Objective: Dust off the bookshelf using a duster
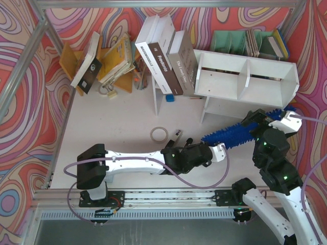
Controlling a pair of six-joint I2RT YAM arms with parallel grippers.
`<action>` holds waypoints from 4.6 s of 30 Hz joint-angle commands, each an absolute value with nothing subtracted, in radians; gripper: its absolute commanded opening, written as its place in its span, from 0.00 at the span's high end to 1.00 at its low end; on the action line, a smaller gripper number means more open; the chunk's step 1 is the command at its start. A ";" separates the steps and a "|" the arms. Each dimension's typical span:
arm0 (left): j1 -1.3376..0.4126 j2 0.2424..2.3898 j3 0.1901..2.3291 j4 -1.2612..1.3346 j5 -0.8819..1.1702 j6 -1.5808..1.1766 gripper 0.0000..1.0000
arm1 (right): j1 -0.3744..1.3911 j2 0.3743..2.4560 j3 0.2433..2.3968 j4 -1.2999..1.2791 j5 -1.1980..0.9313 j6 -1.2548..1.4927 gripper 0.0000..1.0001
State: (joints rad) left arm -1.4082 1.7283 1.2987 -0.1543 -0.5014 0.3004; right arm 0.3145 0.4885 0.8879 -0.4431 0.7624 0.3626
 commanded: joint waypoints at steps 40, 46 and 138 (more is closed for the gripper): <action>-1.400 1.774 1.212 -0.222 -0.435 0.176 1.00 | 0.314 0.455 0.859 -0.397 0.808 0.353 0.01; -1.401 1.678 1.173 -0.162 -0.491 0.176 1.00 | 0.314 0.445 0.856 -0.397 0.815 0.351 0.01; -1.517 1.916 1.714 -0.591 -0.538 -0.320 1.00 | 0.314 0.452 0.850 -0.394 0.812 0.354 0.01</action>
